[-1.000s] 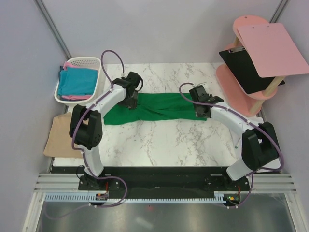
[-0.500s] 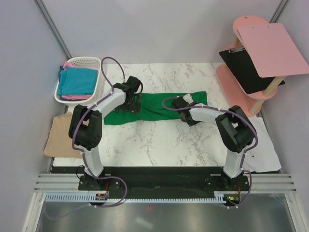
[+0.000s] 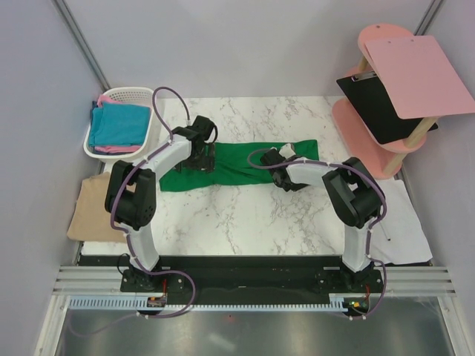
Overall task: Fold and stack the t-shirts
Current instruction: Fold the other side of the tshirt into a rectangle, then rotate the tshirt 90 degrees
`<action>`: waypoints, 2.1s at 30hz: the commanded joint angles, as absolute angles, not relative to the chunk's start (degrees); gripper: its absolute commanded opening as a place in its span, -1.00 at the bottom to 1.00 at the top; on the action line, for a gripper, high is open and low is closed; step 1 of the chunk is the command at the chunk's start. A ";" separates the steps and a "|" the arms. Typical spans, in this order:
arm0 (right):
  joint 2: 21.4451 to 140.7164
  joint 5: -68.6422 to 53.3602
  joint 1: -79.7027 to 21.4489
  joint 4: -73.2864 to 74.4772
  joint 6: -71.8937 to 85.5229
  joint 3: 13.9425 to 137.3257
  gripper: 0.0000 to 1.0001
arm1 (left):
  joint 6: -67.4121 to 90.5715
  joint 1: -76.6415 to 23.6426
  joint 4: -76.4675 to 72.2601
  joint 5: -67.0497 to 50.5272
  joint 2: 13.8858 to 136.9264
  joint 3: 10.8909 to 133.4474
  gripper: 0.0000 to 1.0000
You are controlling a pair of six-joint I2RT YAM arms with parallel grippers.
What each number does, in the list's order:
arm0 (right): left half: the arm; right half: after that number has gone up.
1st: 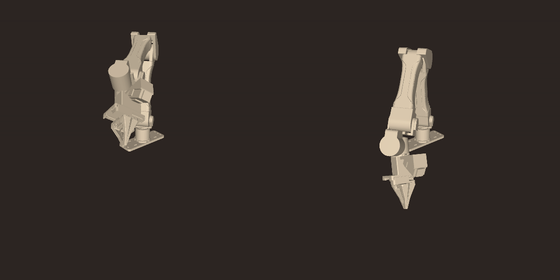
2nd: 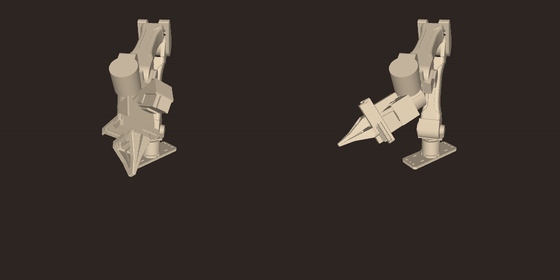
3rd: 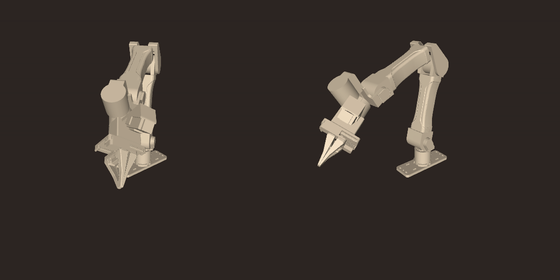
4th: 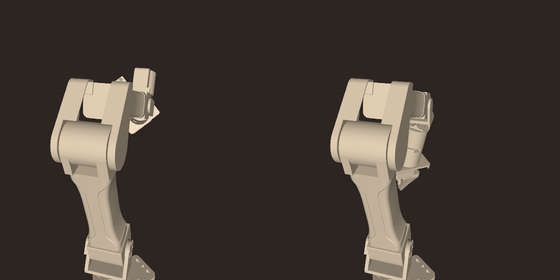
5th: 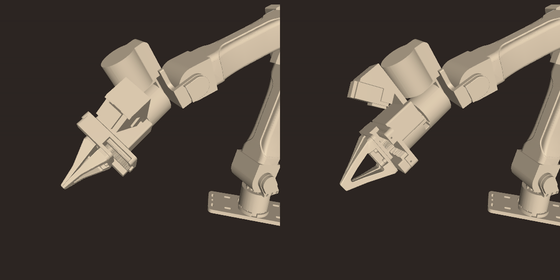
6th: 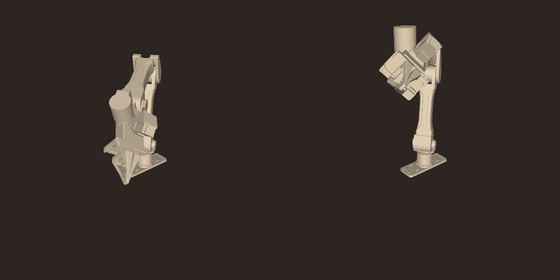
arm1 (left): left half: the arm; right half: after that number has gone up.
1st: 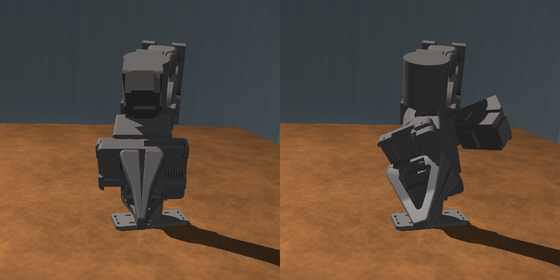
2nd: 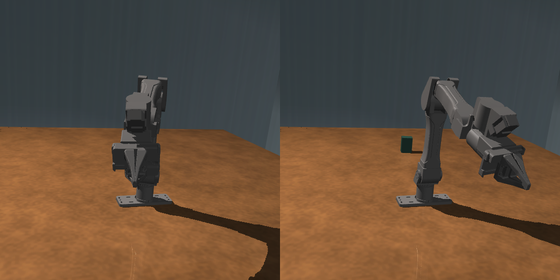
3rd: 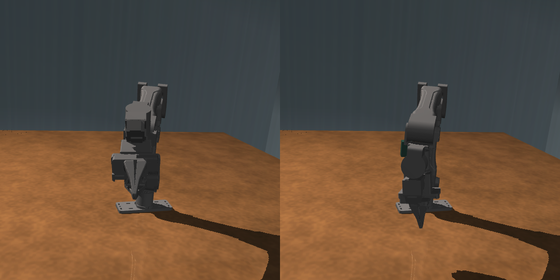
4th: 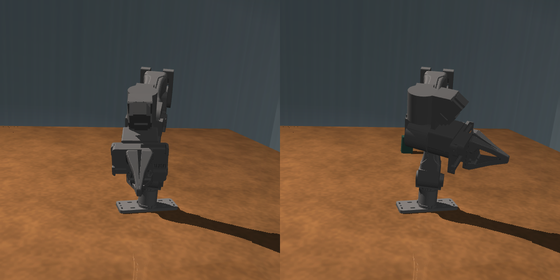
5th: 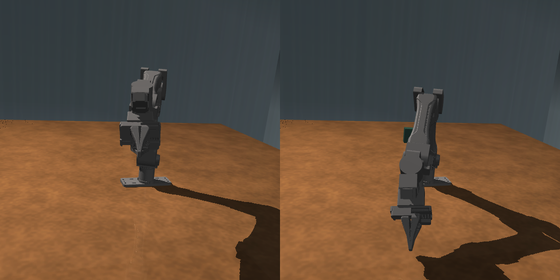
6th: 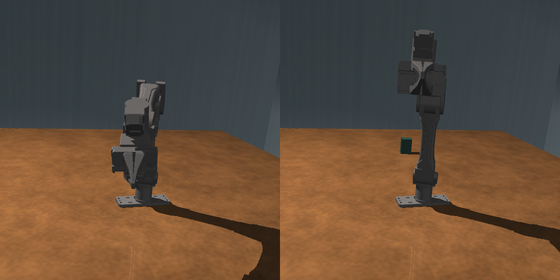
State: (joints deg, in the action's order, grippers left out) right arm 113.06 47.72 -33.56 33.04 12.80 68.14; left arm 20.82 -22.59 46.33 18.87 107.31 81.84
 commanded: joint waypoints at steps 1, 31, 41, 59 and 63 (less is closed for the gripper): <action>103.90 49.92 -34.72 36.12 13.71 66.36 -1.00 | 22.85 -21.88 45.18 18.98 107.93 81.74 0.99; 121.30 55.20 -22.50 39.29 13.80 85.78 -0.54 | 22.94 -21.18 45.53 21.80 107.76 80.95 0.99; 110.13 47.47 -22.85 28.58 8.88 81.91 0.96 | 24.60 -21.36 38.59 15.92 95.55 70.59 0.99; 126.38 43.15 -22.24 28.13 3.95 98.00 -1.00 | 37.62 -24.61 30.76 8.26 94.12 57.12 -0.96; 128.40 41.49 -21.01 28.47 4.92 98.44 -1.00 | 38.14 -24.52 31.90 10.02 100.18 62.30 -0.96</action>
State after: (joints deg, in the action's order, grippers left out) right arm 126.48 42.68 -22.35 28.69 4.71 96.20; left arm 34.96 -24.56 32.62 7.62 96.01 56.93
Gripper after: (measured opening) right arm 0.007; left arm 0.025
